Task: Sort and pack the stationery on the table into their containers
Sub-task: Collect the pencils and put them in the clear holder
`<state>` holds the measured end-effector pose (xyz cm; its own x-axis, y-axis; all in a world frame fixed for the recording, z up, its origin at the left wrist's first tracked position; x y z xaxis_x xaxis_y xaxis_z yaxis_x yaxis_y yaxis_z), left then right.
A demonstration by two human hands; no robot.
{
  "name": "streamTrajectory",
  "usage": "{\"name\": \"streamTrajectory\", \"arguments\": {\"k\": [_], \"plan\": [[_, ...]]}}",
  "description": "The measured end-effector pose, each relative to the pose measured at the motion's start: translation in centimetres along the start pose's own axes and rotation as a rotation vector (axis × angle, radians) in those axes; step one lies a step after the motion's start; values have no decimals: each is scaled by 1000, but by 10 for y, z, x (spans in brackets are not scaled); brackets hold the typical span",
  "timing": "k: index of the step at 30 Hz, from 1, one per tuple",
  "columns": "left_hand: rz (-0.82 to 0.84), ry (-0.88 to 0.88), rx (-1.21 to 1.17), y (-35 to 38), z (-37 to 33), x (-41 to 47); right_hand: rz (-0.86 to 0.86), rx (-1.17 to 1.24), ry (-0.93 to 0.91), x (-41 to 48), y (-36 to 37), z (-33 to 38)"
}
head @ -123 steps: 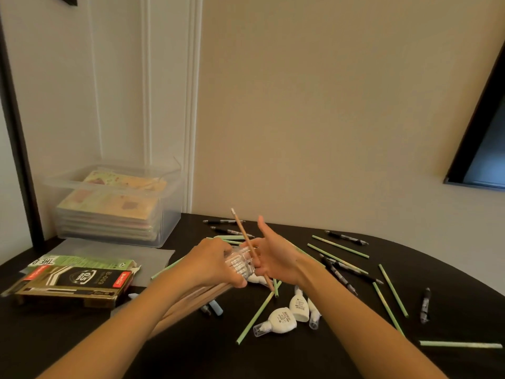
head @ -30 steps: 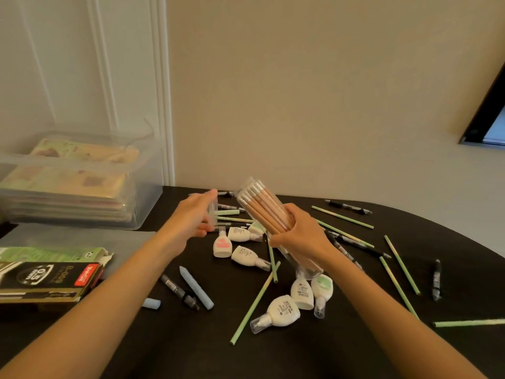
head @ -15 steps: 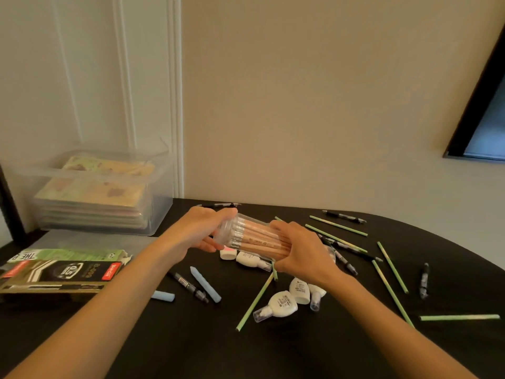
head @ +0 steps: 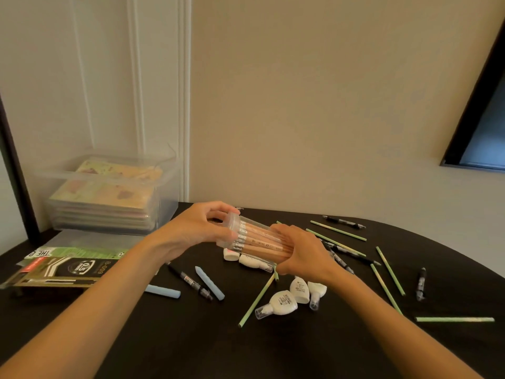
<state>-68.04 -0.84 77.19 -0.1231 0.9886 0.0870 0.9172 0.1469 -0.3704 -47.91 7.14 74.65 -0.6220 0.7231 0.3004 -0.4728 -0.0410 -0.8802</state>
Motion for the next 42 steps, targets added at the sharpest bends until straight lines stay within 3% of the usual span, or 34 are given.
{"name": "streamTrajectory", "arguments": {"k": [5, 8, 12, 21, 26, 34, 39, 42], "plan": [[113, 110, -78, 0, -2, -3, 49, 94, 10, -1, -2, 2], [-34, 34, -48, 3, -1, 2, 35, 89, 12, 0, -2, 3], [-182, -125, 257, 8, -2, 4, 19, 20, -6, -1, -4, 5], [-1, 83, 143, 2, 0, 3, 217, 168, 45, 5, 0, -8], [-134, -90, 253, 5, 1, 6, 143, 171, 47, 12, 7, -6], [-172, 5, 110, -8, -2, 18, 300, 361, 24, 38, 1, 0], [-390, 10, 69, -24, 5, 37, 383, 525, 85, 67, 18, 11], [-423, -4, 29, -44, 7, 55, 397, 660, 166, 92, 32, 17]]}}
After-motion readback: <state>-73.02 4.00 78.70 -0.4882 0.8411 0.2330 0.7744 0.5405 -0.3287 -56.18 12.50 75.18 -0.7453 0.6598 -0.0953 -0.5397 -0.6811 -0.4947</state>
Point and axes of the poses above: each hand's wrist, its own x-axis towards the middle knuckle, its own y-axis out of the palm, z = x × y, the point moved 2 cm from there along x, towards the middle knuckle, and after that the axes turned 4 degrees about -z, right-handed, at the moved point
